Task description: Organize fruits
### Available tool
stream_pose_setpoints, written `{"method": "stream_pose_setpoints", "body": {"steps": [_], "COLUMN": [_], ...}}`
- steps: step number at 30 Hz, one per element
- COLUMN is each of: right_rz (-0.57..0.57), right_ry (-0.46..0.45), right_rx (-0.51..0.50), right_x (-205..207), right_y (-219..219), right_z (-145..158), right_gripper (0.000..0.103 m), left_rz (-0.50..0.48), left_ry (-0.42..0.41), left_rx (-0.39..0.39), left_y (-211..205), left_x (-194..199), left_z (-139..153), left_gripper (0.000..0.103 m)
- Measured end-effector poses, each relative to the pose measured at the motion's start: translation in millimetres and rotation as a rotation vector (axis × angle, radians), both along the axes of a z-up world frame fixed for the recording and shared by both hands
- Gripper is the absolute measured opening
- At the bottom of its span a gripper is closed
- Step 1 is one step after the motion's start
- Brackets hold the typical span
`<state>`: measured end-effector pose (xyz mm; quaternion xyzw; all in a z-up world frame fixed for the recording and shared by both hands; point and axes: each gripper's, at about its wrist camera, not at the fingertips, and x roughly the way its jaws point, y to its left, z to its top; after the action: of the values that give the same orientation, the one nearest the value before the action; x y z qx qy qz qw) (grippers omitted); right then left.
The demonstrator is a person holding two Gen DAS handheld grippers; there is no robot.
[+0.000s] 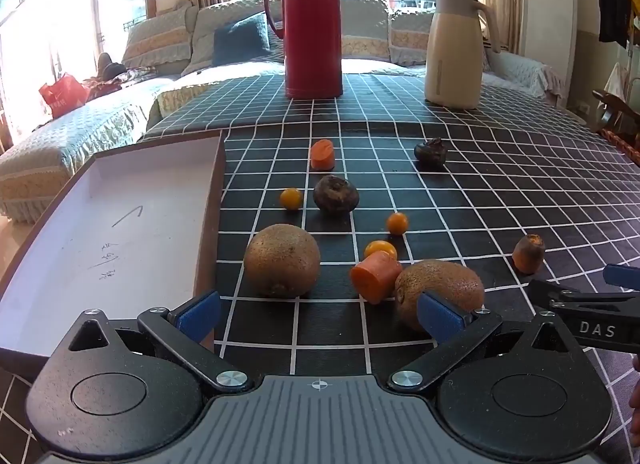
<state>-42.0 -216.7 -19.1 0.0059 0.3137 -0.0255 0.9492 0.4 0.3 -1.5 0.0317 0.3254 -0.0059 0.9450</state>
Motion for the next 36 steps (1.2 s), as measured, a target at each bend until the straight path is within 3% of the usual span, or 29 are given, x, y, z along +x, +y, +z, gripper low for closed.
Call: {"method": "stream_pose_setpoints", "body": {"steps": [5, 12, 17, 21, 25, 27, 29, 36], "right_rz": [0.034, 0.011, -0.022, 0.039, 0.128, 0.125, 0.141, 0.131], "right_ry": [-0.075, -0.051, -0.062, -0.140, -0.189, -0.176, -0.158, -0.113], "right_rx": [-0.027, -0.078, -0.024, -0.019, -0.003, -0.023, -0.013, 0.012], "right_x": [-15.3, -19.3, -33.1, -55.1, -70.8, -69.7, -67.1, -63.7], "right_y": [9.1, 24.6, 17.8, 32.1, 56.6, 69.3, 78.4, 105.1], "right_z": [15.0, 9.7, 15.9, 32.0, 40.5, 41.9, 42.8, 42.2], "right_gripper": [0.103, 0.103, 0.103, 0.103, 0.103, 0.103, 0.103, 0.103], "left_rz": [0.018, 0.021, 0.062, 0.117, 0.177, 0.225, 0.260, 0.327], "left_ry": [-0.001, -0.022, -0.041, -0.150, -0.081, -0.034, -0.026, -0.056], "left_rx": [-0.025, -0.034, -0.033, -0.036, -0.018, 0.069, 0.098, 0.059], "left_y": [8.1, 11.6, 23.4, 43.7, 63.4, 70.3, 79.5, 108.5], "left_x": [-1.8, -13.5, -28.8, -61.2, -70.6, -76.6, -83.9, -99.2], "left_z": [0.3, 6.6, 11.3, 25.3, 30.2, 31.9, 32.6, 33.1], "left_gripper": [0.103, 0.103, 0.103, 0.103, 0.103, 0.103, 0.103, 0.103]}}
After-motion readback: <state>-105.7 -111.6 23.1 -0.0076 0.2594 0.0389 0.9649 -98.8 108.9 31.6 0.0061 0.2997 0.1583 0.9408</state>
